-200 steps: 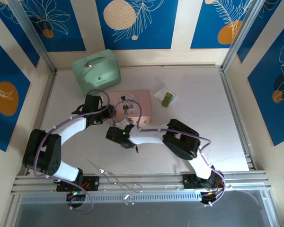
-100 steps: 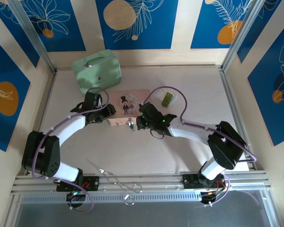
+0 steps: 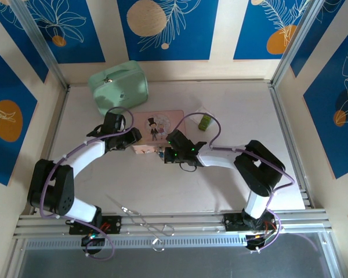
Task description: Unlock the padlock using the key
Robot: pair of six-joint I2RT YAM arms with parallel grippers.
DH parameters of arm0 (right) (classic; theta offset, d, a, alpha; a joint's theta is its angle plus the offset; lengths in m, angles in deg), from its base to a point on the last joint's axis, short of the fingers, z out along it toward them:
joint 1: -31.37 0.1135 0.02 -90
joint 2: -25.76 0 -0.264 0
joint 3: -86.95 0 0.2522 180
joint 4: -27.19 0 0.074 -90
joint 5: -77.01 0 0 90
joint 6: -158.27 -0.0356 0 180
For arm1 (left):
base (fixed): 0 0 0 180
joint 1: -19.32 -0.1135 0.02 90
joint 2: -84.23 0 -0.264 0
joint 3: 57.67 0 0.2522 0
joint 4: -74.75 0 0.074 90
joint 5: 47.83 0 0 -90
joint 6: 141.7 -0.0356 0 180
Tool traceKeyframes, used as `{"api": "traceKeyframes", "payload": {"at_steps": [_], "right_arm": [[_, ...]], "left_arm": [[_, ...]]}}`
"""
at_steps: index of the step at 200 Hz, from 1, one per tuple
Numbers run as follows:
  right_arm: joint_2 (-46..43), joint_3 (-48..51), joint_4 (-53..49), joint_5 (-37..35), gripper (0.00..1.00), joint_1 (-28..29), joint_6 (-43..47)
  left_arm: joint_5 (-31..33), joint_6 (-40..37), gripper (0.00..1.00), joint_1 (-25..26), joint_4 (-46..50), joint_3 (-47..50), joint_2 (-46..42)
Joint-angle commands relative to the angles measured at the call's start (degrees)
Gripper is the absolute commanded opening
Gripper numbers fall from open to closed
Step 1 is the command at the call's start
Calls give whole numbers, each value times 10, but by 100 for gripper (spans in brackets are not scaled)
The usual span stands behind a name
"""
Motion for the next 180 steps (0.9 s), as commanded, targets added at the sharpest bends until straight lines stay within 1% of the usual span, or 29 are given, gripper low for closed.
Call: {"api": "traceKeyframes", "payload": {"at_steps": [1,14,35,41,56,67,85,104,147,171,180], "right_arm": [[2,-3,11,-6,4,-3,-17],[0,1,23,-6,5,-3,-14],[-4,14,55,9,12,-3,-1],[-7,22,71,15,15,-2,4],[-13,33,89,25,28,-1,15],[-9,27,78,29,33,0,24],[7,8,55,24,38,7,43],[25,-15,32,9,38,16,58],[62,-63,-15,-31,35,26,76],[74,-81,-35,-59,31,33,84],[78,-87,-45,-69,28,35,85]], "left_arm": [[-13,-8,51,-1,-3,-1,4],[-14,-9,51,-2,-4,0,4],[-14,-8,51,-2,-5,2,5],[-14,-7,51,-2,-5,3,5],[-18,-6,51,-2,-7,4,6],[-19,-5,51,-1,-9,5,5],[-20,-4,51,-2,-9,6,5],[-21,-4,50,-2,-11,8,4],[-18,-4,50,-2,-10,10,4],[-18,-4,50,-3,-9,9,4],[-18,-4,50,-3,-9,10,4]]}}
